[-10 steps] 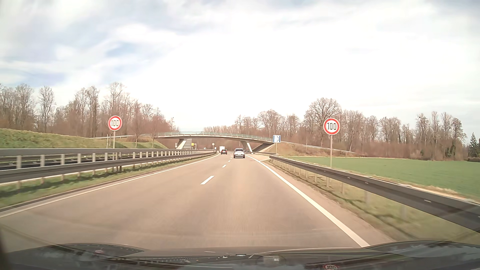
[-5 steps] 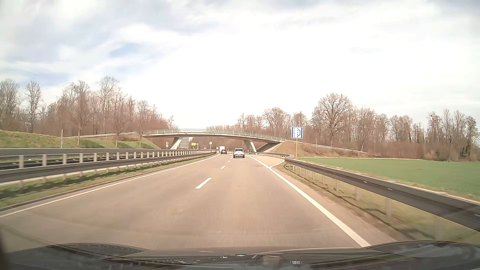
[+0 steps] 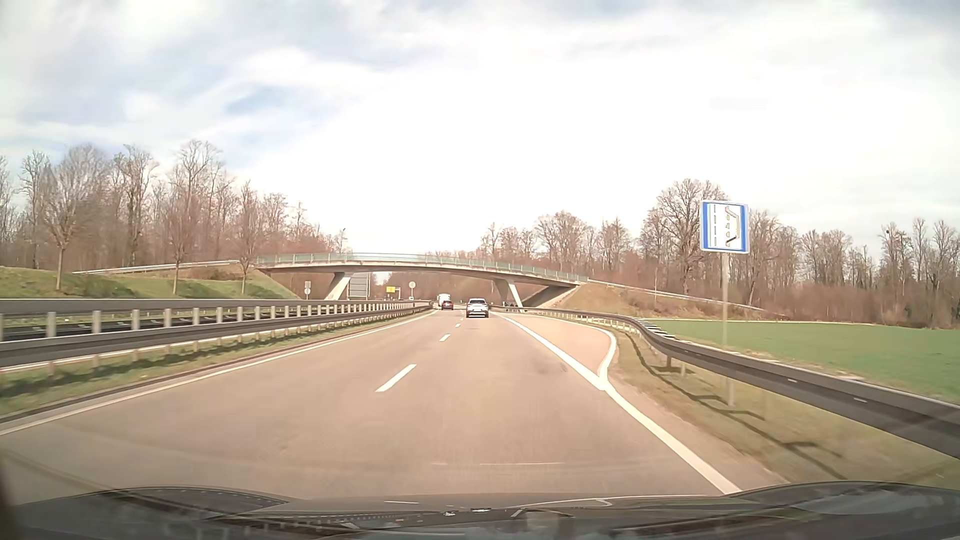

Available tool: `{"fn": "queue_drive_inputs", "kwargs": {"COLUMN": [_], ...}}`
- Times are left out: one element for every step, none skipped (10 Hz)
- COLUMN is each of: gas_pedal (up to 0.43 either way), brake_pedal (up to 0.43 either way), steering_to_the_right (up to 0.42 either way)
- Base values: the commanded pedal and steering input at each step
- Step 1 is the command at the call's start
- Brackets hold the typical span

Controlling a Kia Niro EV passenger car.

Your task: Follow the waypoints while adhering to traffic rules and regulations

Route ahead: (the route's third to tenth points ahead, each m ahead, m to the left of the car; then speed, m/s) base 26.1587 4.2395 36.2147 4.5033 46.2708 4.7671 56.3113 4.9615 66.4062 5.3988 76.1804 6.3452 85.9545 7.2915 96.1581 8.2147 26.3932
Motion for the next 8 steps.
{"fn": "queue_drive_inputs", "kwargs": {"gas_pedal": [0.157,0.138,0.008,0.000,0.000,0.000,0.000,0.000], "brake_pedal": [0.000,0.000,0.000,0.000,0.000,0.000,0.000,0.000], "steering_to_the_right": [-0.004,-0.004,-0.004,-0.004,-0.004,-0.004,-0.004,-0.004]}}
